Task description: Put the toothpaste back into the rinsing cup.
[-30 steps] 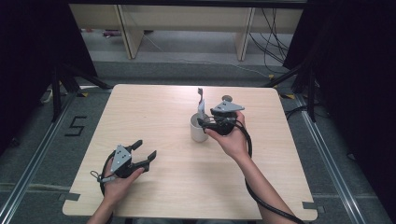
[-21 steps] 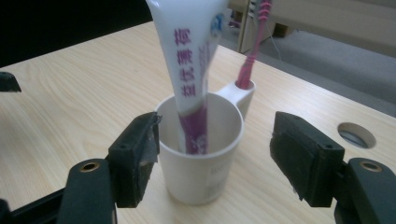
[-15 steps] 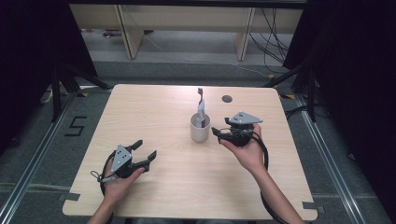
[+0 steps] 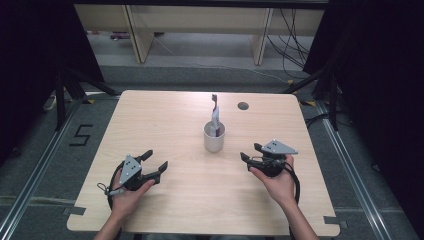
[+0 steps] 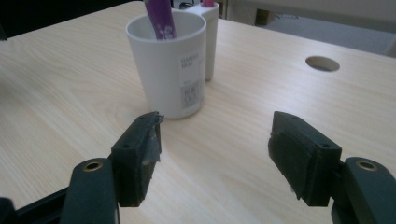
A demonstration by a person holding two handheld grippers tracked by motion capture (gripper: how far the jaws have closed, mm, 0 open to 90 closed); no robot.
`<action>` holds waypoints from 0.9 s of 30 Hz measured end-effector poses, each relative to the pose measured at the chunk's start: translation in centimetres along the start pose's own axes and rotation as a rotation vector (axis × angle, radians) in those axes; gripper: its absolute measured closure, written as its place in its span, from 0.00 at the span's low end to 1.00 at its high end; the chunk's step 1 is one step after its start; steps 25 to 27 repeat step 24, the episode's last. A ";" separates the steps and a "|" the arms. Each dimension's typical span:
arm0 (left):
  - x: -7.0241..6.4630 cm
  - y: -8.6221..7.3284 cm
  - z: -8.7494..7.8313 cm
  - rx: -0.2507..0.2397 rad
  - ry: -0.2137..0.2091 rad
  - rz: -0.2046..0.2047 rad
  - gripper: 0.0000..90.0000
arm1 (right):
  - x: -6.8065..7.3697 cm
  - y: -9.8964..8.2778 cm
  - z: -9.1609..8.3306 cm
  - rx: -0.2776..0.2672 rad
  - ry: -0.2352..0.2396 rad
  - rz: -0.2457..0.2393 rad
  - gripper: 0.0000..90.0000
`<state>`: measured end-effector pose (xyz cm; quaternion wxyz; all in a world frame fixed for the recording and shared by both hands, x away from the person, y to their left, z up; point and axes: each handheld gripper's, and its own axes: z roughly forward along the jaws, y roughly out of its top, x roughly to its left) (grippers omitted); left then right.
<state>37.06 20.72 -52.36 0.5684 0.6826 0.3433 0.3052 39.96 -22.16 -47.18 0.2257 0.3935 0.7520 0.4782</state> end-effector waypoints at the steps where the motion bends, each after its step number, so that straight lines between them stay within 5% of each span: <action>1: 0.0 0.0 0.0 0.001 0.000 0.000 0.30 | -0.2 -0.4 -0.2 0.002 -0.010 -0.015 0.39; 2: 0.0 0.0 0.0 0.002 0.001 0.001 0.30 | -0.1 -0.9 -0.2 -0.005 -0.001 0.024 0.39; 10: 0.0 0.0 0.1 -0.009 -0.001 -0.004 0.30 | -0.4 -3.5 -0.1 -0.067 -0.020 0.025 0.41; 27: 0.0 0.0 0.1 0.011 0.000 -0.003 0.30 | -0.5 -3.9 -0.3 -0.071 -0.016 0.048 0.41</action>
